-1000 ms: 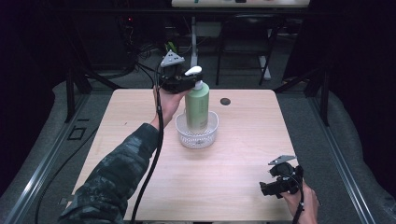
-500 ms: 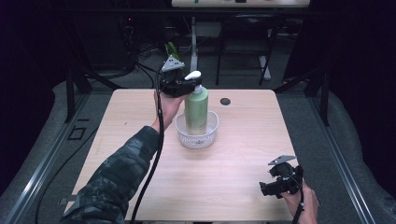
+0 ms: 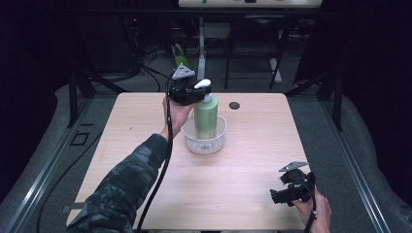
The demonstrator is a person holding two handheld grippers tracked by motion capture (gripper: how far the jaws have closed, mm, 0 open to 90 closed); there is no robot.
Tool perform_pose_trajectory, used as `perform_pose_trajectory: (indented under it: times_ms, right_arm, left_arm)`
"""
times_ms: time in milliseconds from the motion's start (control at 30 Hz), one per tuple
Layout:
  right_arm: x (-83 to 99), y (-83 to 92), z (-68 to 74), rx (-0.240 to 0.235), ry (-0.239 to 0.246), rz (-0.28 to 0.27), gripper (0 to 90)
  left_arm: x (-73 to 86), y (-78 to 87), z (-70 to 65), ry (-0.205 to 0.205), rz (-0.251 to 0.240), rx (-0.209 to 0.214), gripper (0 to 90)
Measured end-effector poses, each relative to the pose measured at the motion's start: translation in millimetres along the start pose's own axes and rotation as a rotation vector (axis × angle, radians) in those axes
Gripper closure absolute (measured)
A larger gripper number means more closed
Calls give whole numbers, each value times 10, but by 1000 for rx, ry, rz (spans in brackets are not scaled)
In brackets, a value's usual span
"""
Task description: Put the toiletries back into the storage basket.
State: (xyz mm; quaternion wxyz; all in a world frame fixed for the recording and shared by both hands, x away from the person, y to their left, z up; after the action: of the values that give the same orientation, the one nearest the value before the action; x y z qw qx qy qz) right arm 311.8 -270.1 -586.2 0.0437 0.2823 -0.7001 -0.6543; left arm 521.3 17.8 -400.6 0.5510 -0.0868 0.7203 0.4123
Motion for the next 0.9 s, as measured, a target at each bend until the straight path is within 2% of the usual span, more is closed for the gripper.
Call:
perform_pose_trajectory:
  times_ms: [633, 900]
  right_arm:
    - [-3, -3, 8, -2, -2, -2, 4]
    - [-2, -3, 6, -1, 0, 0, 6]
  left_arm:
    - [227, -73, 4, 4, 28, 2, 666]
    - [258, -70, 4, 0, 23, 3, 666]
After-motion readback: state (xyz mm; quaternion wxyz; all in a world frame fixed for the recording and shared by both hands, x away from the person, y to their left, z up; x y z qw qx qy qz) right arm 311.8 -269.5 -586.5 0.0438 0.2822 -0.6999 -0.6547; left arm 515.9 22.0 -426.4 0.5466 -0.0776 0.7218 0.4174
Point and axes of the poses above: each handheld gripper's, and its own axes: y roughly backward along the jaws, x roughly out of its underside, z roughly to its left, the point moved 7 cm from there along -y, roughly forward along the jaws, and after that the axes turned 11 degrees about z, right-handed, at the moved point
